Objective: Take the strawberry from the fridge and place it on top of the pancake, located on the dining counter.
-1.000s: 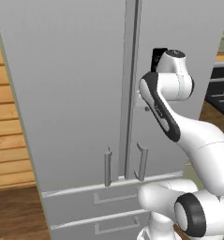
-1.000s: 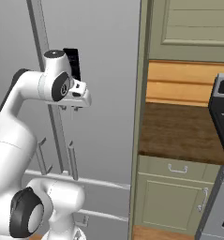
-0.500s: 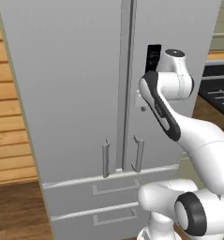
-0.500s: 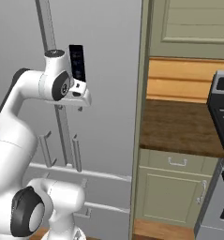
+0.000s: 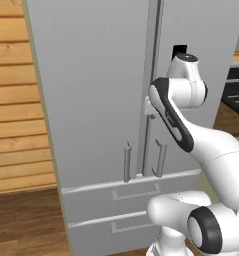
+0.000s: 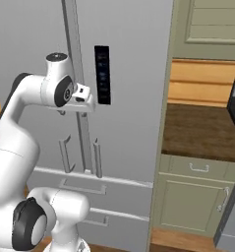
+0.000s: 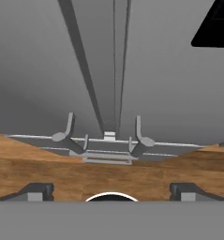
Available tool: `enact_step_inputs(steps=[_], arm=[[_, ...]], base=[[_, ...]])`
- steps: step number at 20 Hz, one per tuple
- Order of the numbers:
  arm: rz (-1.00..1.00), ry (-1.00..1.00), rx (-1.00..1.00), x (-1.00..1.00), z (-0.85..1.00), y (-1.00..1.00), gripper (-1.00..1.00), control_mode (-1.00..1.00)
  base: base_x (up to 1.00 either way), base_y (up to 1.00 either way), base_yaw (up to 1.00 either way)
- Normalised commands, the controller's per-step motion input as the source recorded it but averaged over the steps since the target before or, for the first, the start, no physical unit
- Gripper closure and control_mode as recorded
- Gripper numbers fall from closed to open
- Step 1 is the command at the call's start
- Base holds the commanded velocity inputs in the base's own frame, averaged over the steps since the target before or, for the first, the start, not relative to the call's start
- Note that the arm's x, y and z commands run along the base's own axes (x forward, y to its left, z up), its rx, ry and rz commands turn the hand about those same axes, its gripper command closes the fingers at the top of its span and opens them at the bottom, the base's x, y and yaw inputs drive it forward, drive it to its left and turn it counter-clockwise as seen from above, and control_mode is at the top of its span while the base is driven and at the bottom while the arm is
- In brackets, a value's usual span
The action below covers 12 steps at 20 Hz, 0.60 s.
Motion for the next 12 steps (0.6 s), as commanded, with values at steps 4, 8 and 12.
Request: enact_step_inputs(steps=[4,8,12], arm=[[0.0,0.0,0.0,0.0,0.0,0.0,-1.0,1.0],[0.0,0.0,0.0,0.0,0.0,0.0,-1.0,1.0],[0.0,0.0,0.0,0.0,0.0,0.0,-1.0,1.0]], base=[[-0.14,0.08,0.0],[-0.48,0.0,0.0],[-0.64,0.0,0.0]])
